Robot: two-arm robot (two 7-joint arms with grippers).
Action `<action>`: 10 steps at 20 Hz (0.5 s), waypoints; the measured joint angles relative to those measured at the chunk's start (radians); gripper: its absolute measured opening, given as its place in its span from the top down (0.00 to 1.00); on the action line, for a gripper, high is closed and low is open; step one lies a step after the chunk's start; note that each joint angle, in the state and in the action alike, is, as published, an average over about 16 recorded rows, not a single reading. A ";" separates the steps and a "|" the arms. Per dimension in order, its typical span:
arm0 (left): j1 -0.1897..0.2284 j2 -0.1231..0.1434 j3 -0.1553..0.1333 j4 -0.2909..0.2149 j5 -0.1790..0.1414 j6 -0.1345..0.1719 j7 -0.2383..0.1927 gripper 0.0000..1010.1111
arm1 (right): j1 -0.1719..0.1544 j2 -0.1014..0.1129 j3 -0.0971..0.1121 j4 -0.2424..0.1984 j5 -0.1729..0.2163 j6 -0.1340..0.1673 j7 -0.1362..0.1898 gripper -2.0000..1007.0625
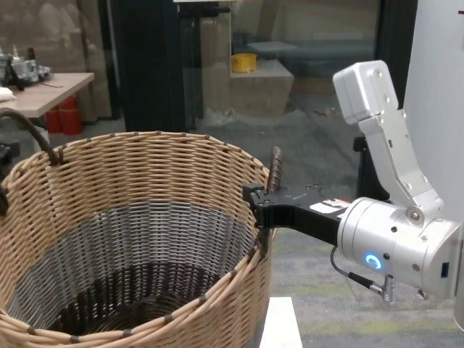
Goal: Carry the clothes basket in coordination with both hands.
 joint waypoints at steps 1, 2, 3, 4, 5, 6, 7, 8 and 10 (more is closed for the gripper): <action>0.000 0.000 0.000 0.000 0.000 0.000 0.000 1.00 | 0.000 0.000 0.000 0.000 0.000 0.000 0.000 0.99; 0.000 0.000 0.000 -0.001 0.000 0.000 0.000 0.99 | 0.000 0.000 0.000 -0.001 0.000 0.000 0.000 0.99; 0.000 0.000 0.000 -0.001 0.000 0.000 0.000 0.98 | 0.000 0.000 0.000 -0.001 0.000 0.000 0.000 0.99; 0.000 0.000 0.000 -0.001 0.001 0.000 0.001 0.98 | 0.000 0.000 0.000 -0.001 0.000 -0.001 0.000 0.99; 0.000 0.000 0.000 -0.002 0.001 0.001 0.001 0.96 | 0.000 0.001 0.000 -0.001 0.000 -0.001 -0.001 0.98; 0.001 0.001 0.001 -0.002 0.001 0.001 0.001 0.95 | 0.000 0.001 0.000 -0.001 0.000 -0.001 -0.001 0.97; 0.001 0.001 0.001 -0.002 0.001 0.001 0.001 0.93 | 0.000 0.001 -0.001 -0.001 0.000 -0.001 -0.001 0.97; 0.001 0.001 0.001 -0.002 0.001 0.001 0.001 0.92 | 0.000 0.001 -0.001 -0.002 0.000 -0.001 -0.001 0.95; 0.001 0.001 0.001 -0.003 0.001 0.001 0.001 0.87 | -0.001 0.001 -0.001 -0.002 0.000 -0.001 -0.001 0.93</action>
